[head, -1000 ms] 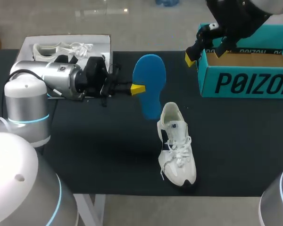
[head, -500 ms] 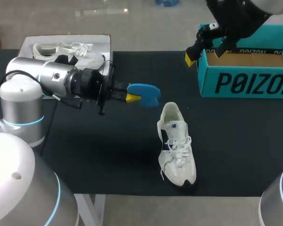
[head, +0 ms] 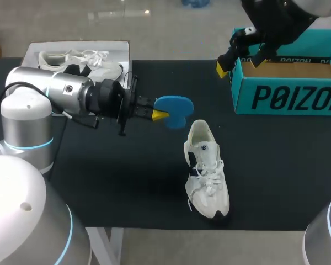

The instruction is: Take the shoe out of the shoebox, open the shoe tongue, remove and reinsert the insole, then place the shoe into the shoebox

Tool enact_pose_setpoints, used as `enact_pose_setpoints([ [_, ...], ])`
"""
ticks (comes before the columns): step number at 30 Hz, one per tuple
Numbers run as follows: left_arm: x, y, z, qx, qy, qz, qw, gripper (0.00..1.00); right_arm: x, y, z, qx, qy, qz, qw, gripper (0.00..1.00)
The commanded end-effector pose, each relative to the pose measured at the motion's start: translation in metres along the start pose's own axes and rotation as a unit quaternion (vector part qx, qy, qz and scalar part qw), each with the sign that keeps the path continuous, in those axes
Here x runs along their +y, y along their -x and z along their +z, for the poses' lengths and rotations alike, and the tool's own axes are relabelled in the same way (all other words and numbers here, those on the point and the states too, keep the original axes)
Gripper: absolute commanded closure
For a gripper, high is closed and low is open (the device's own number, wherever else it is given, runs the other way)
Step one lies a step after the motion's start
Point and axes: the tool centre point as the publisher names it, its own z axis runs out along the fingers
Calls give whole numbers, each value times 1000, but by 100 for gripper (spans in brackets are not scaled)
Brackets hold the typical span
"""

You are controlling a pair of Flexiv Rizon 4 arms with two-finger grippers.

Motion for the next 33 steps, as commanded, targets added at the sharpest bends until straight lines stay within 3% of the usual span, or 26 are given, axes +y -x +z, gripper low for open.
enact_pose_setpoints([
  [1, 0, -1, 1, -1, 0, 1, 1000, 100, 2, 0, 1, 0, -2, 0, 1000, 0],
  [12, 0, -1, 1, -1, 0, 1, 1000, 100, 2, 0, 1, 0, -2, 0, 1000, 0],
  [17, -12, -9, 2, 36, -13, 170, 985, 100, 2, 0, 1, 0, -2, 0, 1000, 0],
  [18, -15, -11, 2, 46, -39, 195, 979, 100, 2, 0, 1, 0, -2, 0, 1000, 0],
  [22, -21, -13, -6, 51, -39, 270, 961, 100, 2, 0, 1, 0, -2, 0, 1000, 0],
  [28, -15, -14, -7, 44, -16, 339, 940, 100, 2, 0, 1, 0, -2, 0, 1000, 0],
  [33, -2, -20, -2, 31, -16, 353, 935, 100, 2, 0, 1, 0, -2, 0, 1000, 0],
])
